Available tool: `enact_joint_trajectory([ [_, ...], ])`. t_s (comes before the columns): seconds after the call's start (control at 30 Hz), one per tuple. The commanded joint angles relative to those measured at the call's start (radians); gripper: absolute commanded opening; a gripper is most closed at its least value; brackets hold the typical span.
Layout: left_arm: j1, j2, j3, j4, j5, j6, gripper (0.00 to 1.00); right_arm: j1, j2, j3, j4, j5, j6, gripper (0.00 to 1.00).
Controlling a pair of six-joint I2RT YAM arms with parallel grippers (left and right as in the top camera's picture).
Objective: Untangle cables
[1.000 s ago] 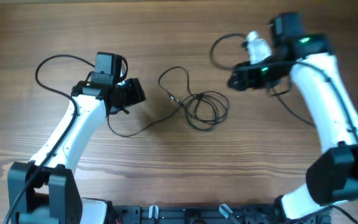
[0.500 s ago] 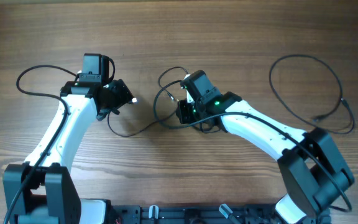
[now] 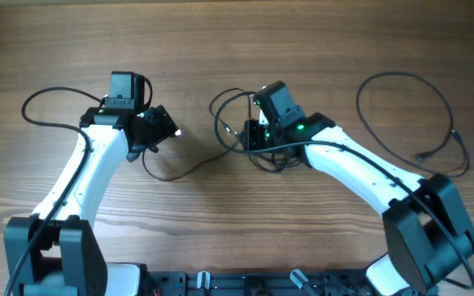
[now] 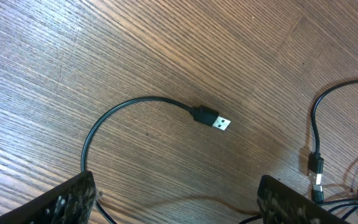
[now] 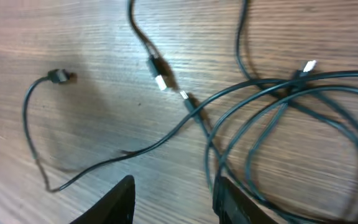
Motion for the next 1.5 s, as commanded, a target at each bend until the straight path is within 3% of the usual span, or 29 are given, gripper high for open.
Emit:
enact_joint_trajectory([
  [0.0, 0.000, -0.010, 0.004, -0.001, -0.013, -0.010, 0.85, 0.000, 0.033, -0.007, 0.006, 0.046, 0.005, 0.42],
  [0.23, 0.000, -0.010, 0.004, -0.001, 0.018, -0.009, 0.85, 0.000, 0.149, -0.007, 0.106, 0.042, 0.084, 0.31],
  [0.53, 0.000, -0.010, 0.004, -0.005, 0.018, -0.009, 0.85, 0.000, 0.155, -0.008, 0.051, 0.077, 0.136, 0.30],
  [0.7, 0.000, -0.010, 0.004, -0.005, 0.018, -0.009, 0.85, 0.000, 0.186, -0.008, 0.052, 0.071, 0.158, 0.24],
  [0.77, 0.000, -0.010, 0.004, -0.006, 0.018, -0.009, 0.85, 0.000, 0.196, -0.008, 0.060, 0.061, 0.158, 0.15],
  [0.8, 0.000, -0.010, 0.004, -0.006, 0.018, -0.009, 0.85, 0.000, 0.193, -0.005, 0.074, 0.039, 0.143, 0.04],
  [1.0, 0.000, -0.010, 0.004, -0.008, 0.031, -0.009, 0.85, -0.050, -0.028, 0.224, -0.100, -0.112, -0.175, 0.04],
  [1.1, 0.000, -0.010, 0.004, 0.015, 0.090, -0.009, 0.85, -0.050, -0.181, 0.461, -0.109, -0.377, -0.278, 0.04],
  [1.23, -0.006, -0.010, 0.004, 0.089, 0.249, 0.006, 0.88, -0.050, -0.240, 0.504, -0.134, -0.199, -0.286, 0.04],
  [1.37, -0.051, -0.010, 0.004, 0.201, 0.563, 0.204, 0.91, -0.049, -0.239, 0.503, -0.177, -0.219, -0.291, 0.04],
  [1.47, -0.092, -0.010, 0.004, 0.256, 0.688, 0.240, 0.97, -0.049, -0.239, 0.503, -0.156, -0.278, -0.299, 0.04],
])
